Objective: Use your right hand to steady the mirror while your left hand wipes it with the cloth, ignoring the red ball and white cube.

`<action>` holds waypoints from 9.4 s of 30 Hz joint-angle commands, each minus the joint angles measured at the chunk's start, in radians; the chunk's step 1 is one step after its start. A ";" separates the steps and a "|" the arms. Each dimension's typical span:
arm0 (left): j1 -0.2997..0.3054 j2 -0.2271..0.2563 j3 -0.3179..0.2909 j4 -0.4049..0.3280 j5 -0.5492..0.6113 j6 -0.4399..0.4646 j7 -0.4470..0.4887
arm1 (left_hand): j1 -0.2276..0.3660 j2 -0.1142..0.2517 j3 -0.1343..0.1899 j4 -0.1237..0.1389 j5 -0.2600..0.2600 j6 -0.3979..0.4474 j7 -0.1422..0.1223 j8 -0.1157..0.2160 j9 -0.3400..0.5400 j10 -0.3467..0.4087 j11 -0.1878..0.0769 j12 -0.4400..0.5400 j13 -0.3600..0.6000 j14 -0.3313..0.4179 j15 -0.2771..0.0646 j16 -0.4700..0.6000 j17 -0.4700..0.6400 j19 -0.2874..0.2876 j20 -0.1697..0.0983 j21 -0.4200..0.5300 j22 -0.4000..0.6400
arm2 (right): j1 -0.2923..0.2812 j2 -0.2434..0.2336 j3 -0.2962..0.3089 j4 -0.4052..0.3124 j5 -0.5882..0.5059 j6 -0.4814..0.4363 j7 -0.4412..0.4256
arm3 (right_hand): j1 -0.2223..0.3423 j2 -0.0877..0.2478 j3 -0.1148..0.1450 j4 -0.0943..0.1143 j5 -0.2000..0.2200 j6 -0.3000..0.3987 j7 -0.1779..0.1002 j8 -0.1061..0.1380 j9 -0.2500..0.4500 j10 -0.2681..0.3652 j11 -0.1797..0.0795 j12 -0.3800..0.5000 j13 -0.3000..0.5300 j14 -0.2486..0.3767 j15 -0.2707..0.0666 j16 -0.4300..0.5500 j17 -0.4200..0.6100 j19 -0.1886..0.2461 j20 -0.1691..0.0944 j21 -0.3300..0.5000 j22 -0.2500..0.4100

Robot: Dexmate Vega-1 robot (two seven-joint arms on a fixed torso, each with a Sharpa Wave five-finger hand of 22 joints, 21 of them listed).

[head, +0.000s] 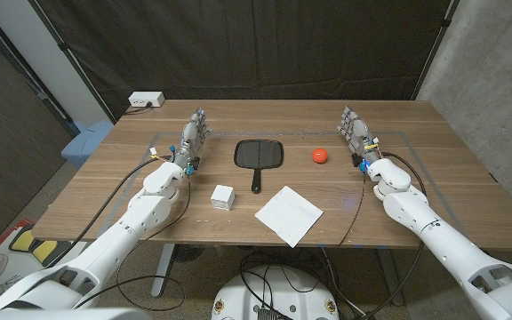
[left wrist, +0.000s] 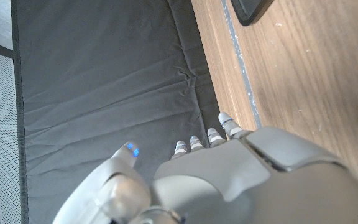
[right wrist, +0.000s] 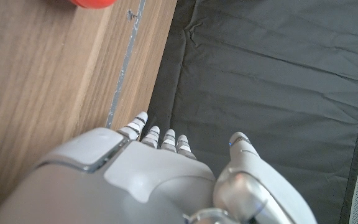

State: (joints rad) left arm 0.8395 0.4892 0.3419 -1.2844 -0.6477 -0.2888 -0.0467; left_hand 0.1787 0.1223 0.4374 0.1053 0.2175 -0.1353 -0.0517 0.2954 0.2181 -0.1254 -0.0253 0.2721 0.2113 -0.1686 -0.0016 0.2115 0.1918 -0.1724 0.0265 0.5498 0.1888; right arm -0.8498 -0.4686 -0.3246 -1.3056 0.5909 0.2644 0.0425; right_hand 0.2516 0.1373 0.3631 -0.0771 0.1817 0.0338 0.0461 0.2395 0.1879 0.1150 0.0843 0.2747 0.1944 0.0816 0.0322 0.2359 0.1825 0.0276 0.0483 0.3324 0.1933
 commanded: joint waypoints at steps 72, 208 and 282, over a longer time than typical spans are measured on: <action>0.195 0.066 -0.181 -0.272 0.334 0.024 -0.154 | 0.020 -0.067 -0.031 -0.024 -0.005 -0.080 -0.095 -0.058 -0.024 -0.021 0.020 -0.025 -0.008 0.038 0.033 0.013 0.010 -0.043 0.072 -0.004 0.007 | -0.095 -0.093 -0.301 -0.679 -1.241 -0.518 -0.004 | 0.152 0.052 0.085 -0.035 0.001 0.240 -0.103 0.014 0.000 0.168 -0.077 -0.004 -0.010 0.093 -0.058 -0.031 0.003 0.100 -0.027 0.015 0.008; 0.049 0.258 0.096 -0.717 1.320 -0.219 -0.773 | 0.586 -0.118 -0.056 -0.204 -0.006 0.124 -0.166 -0.116 -0.023 0.180 -0.128 -0.091 -0.023 0.190 -0.123 -0.032 -0.010 0.167 0.007 0.009 0.003 | 0.097 0.033 -0.468 -0.421 -1.335 -0.565 0.175 | 0.094 -0.066 -0.009 0.010 0.002 0.035 -0.093 -0.053 0.003 -0.048 -0.059 -0.082 -0.006 -0.084 -0.017 -0.054 0.006 -0.018 -0.028 -0.041 0.006; 0.157 0.242 0.095 -0.456 1.999 -0.338 0.609 | 0.994 -0.012 -0.018 -0.263 -0.024 1.130 -0.004 0.218 -0.020 1.206 -0.169 0.253 0.081 1.070 -0.240 0.186 0.204 0.438 -0.054 0.213 0.027 | 0.118 0.042 -0.461 -0.386 -1.306 -0.529 0.172 | 0.100 -0.053 -0.020 -0.005 0.011 0.036 -0.095 -0.042 0.003 -0.043 -0.064 -0.071 -0.007 -0.076 -0.020 -0.049 0.001 -0.009 -0.029 -0.045 0.005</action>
State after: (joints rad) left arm 0.9836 0.7390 0.4515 -1.7616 1.3691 -0.7030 0.3148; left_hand 1.1544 0.1021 0.4275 -0.1642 0.1800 0.9900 -0.0686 0.5165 0.1856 1.0544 -0.1681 0.5140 0.2590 0.8861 -0.1179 0.3974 0.3830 0.2644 -0.0393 0.7511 0.2120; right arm -0.7454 -0.4345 -0.7826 -1.7092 -0.7183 -0.2708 0.2128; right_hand 0.3502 0.0714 0.3421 -0.0758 0.1854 0.0730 -0.0482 0.1926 0.1883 0.0654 0.0245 0.1964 0.1840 0.0004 0.0128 0.1812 0.1816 0.0153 0.0160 0.2903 0.1952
